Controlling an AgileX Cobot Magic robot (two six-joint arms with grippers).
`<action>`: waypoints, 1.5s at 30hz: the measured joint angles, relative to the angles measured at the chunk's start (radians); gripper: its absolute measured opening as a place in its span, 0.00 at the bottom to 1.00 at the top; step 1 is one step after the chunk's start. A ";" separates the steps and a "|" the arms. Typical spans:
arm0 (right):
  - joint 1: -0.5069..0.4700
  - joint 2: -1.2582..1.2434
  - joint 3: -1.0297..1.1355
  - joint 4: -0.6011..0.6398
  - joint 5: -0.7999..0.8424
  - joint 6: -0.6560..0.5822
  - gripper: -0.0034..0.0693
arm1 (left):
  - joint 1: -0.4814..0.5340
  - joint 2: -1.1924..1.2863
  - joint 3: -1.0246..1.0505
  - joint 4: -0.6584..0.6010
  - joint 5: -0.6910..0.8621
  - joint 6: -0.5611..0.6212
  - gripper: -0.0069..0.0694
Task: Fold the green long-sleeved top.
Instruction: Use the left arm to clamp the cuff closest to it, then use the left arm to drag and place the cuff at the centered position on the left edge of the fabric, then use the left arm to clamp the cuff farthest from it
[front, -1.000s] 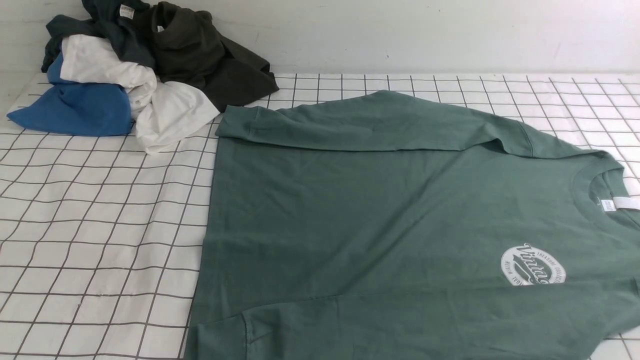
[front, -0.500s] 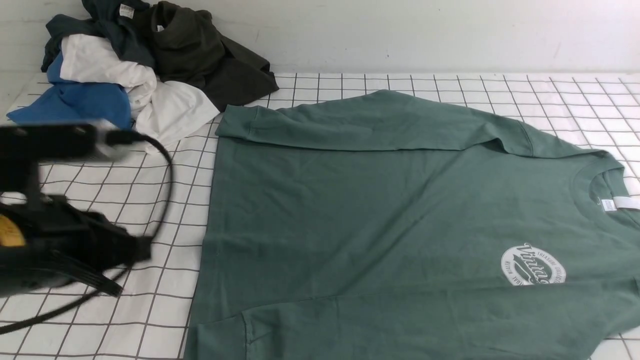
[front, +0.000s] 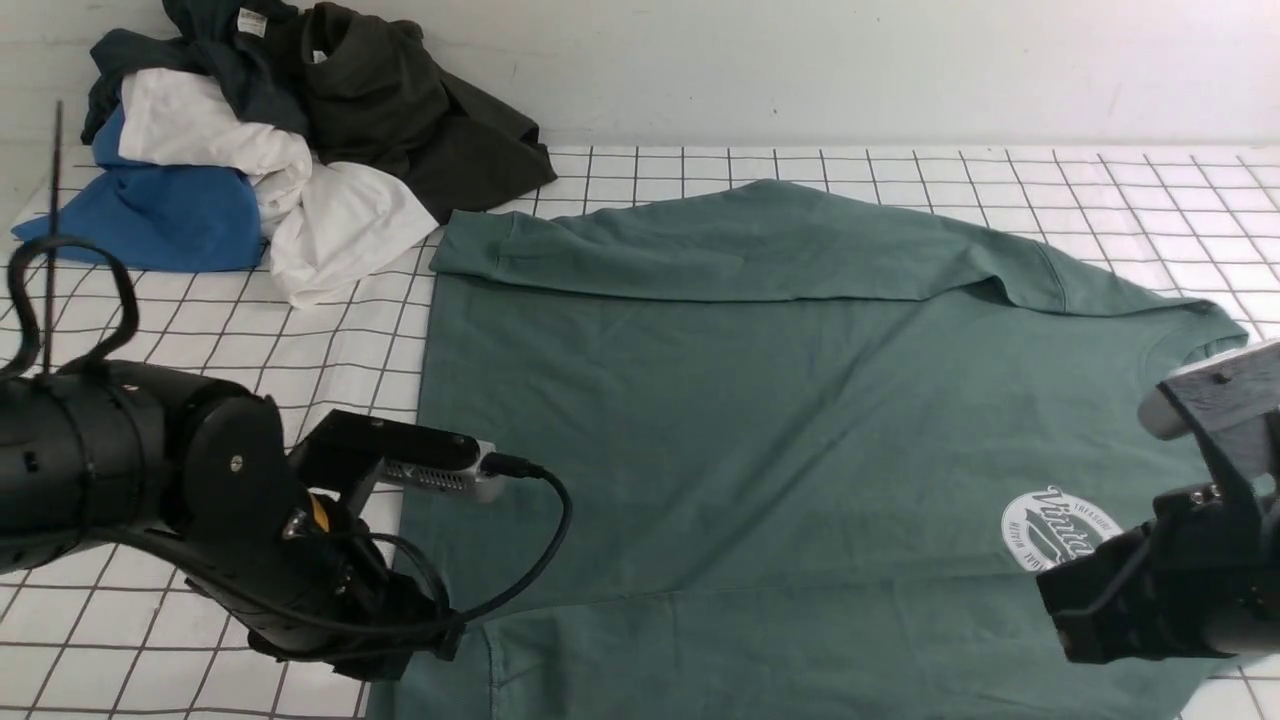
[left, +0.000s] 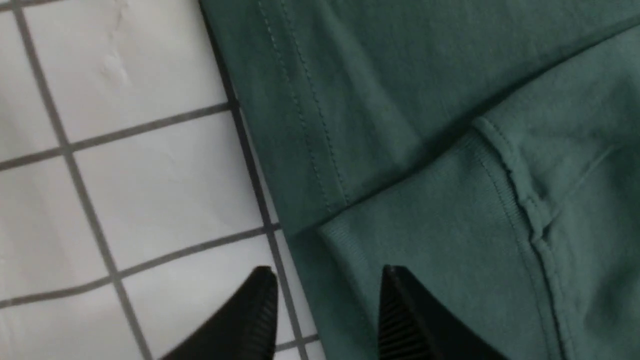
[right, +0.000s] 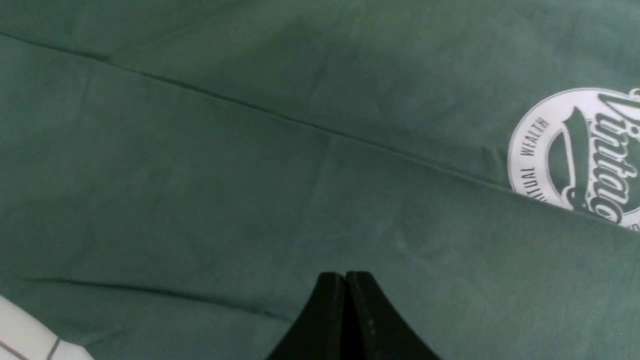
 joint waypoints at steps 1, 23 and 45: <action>0.000 0.000 0.000 0.004 0.000 -0.001 0.04 | 0.000 0.010 -0.003 -0.007 0.000 0.000 0.48; 0.000 0.000 -0.004 -0.020 -0.007 -0.010 0.04 | 0.000 -0.029 -0.365 -0.159 0.135 0.230 0.08; 0.000 0.000 -0.004 -0.013 -0.037 -0.010 0.04 | 0.110 0.445 -0.788 0.120 -0.106 0.113 0.41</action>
